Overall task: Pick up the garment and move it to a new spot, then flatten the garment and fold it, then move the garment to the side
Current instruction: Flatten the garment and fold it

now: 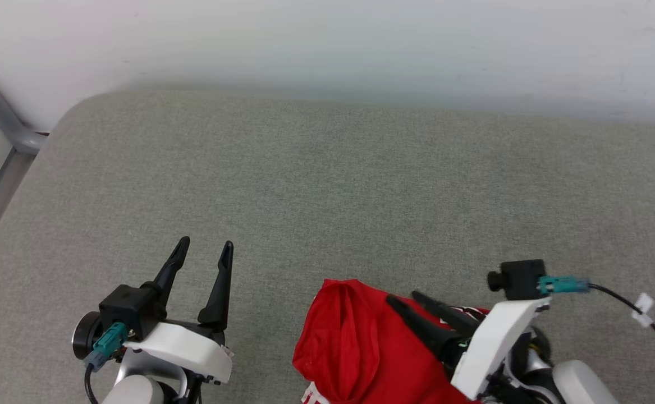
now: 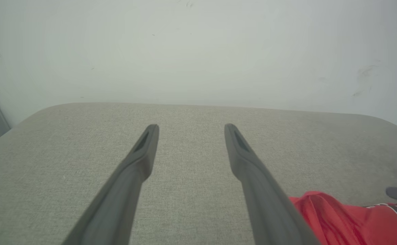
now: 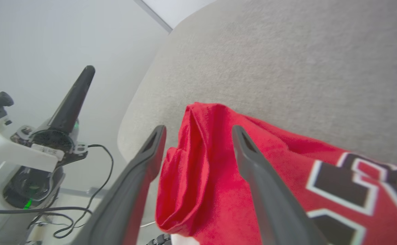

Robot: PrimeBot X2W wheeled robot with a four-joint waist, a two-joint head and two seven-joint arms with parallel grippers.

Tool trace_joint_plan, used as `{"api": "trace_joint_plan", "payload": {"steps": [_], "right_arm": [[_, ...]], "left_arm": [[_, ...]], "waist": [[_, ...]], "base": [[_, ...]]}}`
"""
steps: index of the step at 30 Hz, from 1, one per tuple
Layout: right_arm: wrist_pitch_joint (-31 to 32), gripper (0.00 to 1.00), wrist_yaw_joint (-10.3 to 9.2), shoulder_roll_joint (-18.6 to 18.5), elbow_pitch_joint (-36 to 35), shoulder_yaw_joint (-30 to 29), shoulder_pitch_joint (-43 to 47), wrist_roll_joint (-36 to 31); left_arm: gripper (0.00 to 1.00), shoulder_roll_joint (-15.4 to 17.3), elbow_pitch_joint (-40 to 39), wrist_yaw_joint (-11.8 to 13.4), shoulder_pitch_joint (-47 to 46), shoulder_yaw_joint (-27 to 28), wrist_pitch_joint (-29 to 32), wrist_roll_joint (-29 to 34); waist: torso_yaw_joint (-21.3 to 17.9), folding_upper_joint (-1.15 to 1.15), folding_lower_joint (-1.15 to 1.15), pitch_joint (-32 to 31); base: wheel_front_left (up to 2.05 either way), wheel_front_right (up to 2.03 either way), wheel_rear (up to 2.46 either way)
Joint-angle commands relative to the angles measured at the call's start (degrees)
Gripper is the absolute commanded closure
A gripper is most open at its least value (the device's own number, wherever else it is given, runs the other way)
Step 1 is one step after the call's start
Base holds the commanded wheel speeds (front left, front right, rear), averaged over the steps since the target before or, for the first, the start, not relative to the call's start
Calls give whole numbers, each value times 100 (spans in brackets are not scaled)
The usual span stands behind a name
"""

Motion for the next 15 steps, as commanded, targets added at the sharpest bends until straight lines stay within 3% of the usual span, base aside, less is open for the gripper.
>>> {"api": "trace_joint_plan", "payload": {"steps": [1,8,15], "right_arm": [[-211,0,-1,-67,-23,-192,84,-391],[-879,0,-1,112,-73,-1821,508,-2529],[-1441,0,-1,381,-677,-2932,891,-3715]], "left_arm": [[0,30,3,24,73,28,-25,12],[0,31,-20,165,215,129,-36,30],[0,38,-21,263,367,243,-42,72]], "waist": [[-72,0,0,-58],[-277,0,0,-195],[-408,0,0,-332]], "base": [[0,0,0],[0,0,0],[0,0,0]]}}
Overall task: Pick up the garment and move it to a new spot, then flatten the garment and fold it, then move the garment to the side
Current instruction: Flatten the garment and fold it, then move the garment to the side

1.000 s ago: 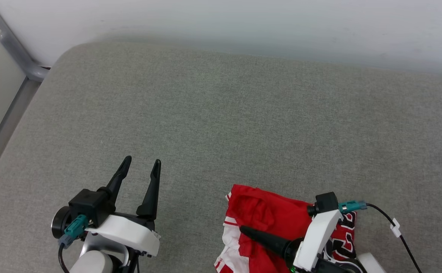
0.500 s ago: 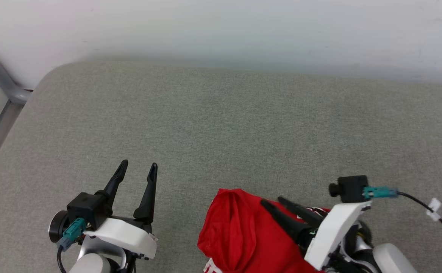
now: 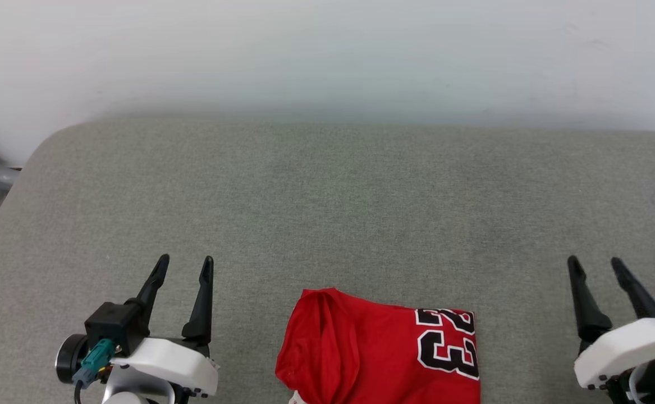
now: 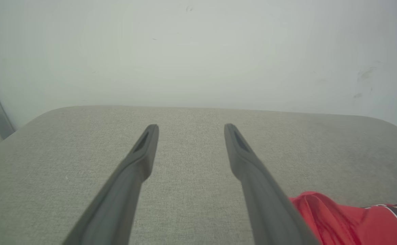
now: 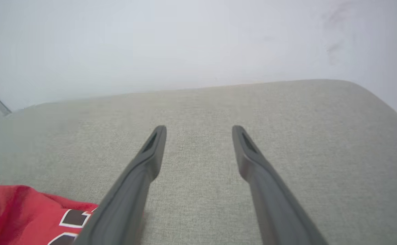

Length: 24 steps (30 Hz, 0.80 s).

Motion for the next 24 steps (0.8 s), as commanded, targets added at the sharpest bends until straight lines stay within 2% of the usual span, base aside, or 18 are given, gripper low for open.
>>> {"api": "trace_joint_plan", "payload": {"steps": [1,8,13,24], "right_arm": [[-50,0,-1,39,-56,-6,57,-47],[-405,0,-1,141,-715,87,495,-569],[-347,0,-1,164,-1125,264,770,-875],[-208,0,-1,169,-1278,310,940,-571]], "left_arm": [[0,24,-10,12,60,23,-34,20],[0,43,-137,163,390,110,-39,114],[0,61,-233,214,532,79,-40,188],[0,79,-276,294,459,94,-41,256]], "waist": [[-40,0,0,-47],[-143,0,0,-256],[-131,0,0,-289],[-148,0,0,-277]], "base": [[0,0,0],[0,0,0],[0,0,0],[0,0,0]]}}
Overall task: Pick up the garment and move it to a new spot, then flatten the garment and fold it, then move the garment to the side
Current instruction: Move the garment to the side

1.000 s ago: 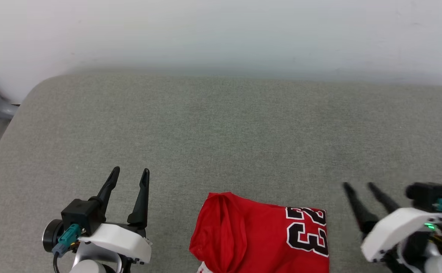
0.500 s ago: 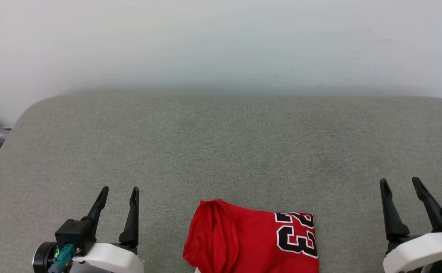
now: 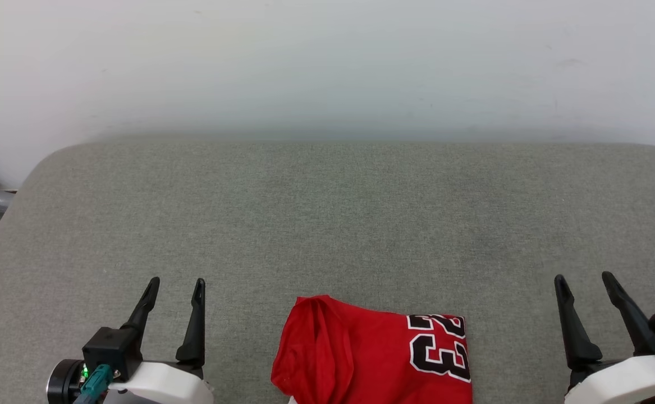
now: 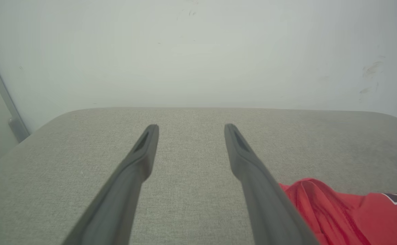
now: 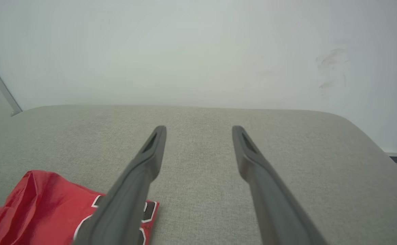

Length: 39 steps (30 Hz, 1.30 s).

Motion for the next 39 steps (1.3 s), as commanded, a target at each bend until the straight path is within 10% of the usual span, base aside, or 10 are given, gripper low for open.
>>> {"api": "trace_joint_plan", "payload": {"steps": [1,30,31,32,39], "right_arm": [[57,0,-2,13,60,-37,98,56],[3317,0,-7,-164,2254,952,-543,2994],[3362,23,-8,-146,2351,984,-566,3030],[3390,95,-8,-123,2419,1015,-597,3080],[3200,100,-6,-215,2305,1155,-800,3071]], "left_arm": [[0,14,-20,19,-58,15,-40,43],[0,-497,-125,-551,-844,355,-35,297],[0,-521,-115,-571,-849,375,-35,307],[0,-552,-99,-582,-849,392,-35,329],[0,-616,7,-710,-728,536,-35,437]], "waist": [[4,0,0,11],[694,0,0,1277],[711,0,0,1288],[727,0,0,1293],[713,0,0,1123]], "base": [[0,0,0],[0,0,0],[0,0,0],[0,0,0],[0,0,0]]}}
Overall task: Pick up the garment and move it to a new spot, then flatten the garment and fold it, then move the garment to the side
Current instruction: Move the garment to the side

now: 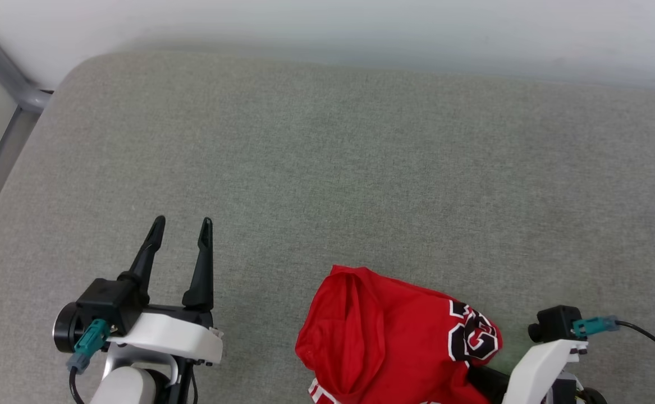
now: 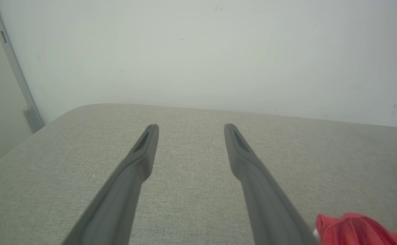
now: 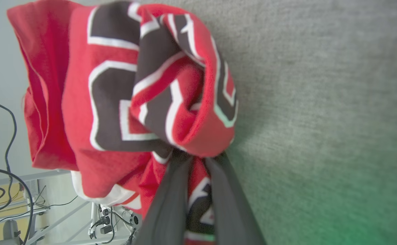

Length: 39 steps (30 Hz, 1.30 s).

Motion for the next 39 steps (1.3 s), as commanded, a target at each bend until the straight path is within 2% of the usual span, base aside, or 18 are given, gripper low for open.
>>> {"api": "trace_joint_plan", "payload": {"steps": [1,4,11,18,24,27,32,36,39], "right_arm": [[-79,100,-10,-66,-43,115,-49,-111],[-218,100,-8,-249,-289,197,-142,-344],[-50,100,-8,-656,-700,279,-217,-968],[291,100,-8,-1157,-1178,35,-322,-1518],[353,100,-8,-1101,-1392,-362,-551,-1747],[204,100,-8,-1022,-1308,-599,-837,-1889],[-273,100,-8,-948,-744,-1065,-1514,-2137],[-741,100,-8,-939,-158,-1562,-2160,-2353],[-1016,100,-9,-1073,242,-1934,-2589,-2474]], "left_arm": [[0,-10,26,-28,70,42,-27,67],[0,9,24,-39,152,80,-27,119],[0,69,-11,-59,322,116,-27,166],[0,106,-151,-23,392,85,-21,238],[0,193,-321,-74,205,43,-5,284],[0,260,-422,-105,69,14,30,322],[0,400,-613,-190,-282,-24,129,402],[0,489,-756,-292,-631,-77,216,464],[0,559,-890,-376,-931,-128,295,520]], "waist": [[-66,0,0,-123],[-201,0,0,-269],[-695,0,0,-520],[-1540,0,0,-506],[-2243,0,0,-138],[-2543,0,0,169],[-2874,0,0,706],[-2920,0,0,1112],[-2846,0,0,1486]], "base": [[0,0,0],[0,0,0],[0,0,0],[0,0,0],[0,0,0],[0,0,0],[0,0,0],[0,0,0],[0,0,0]]}}
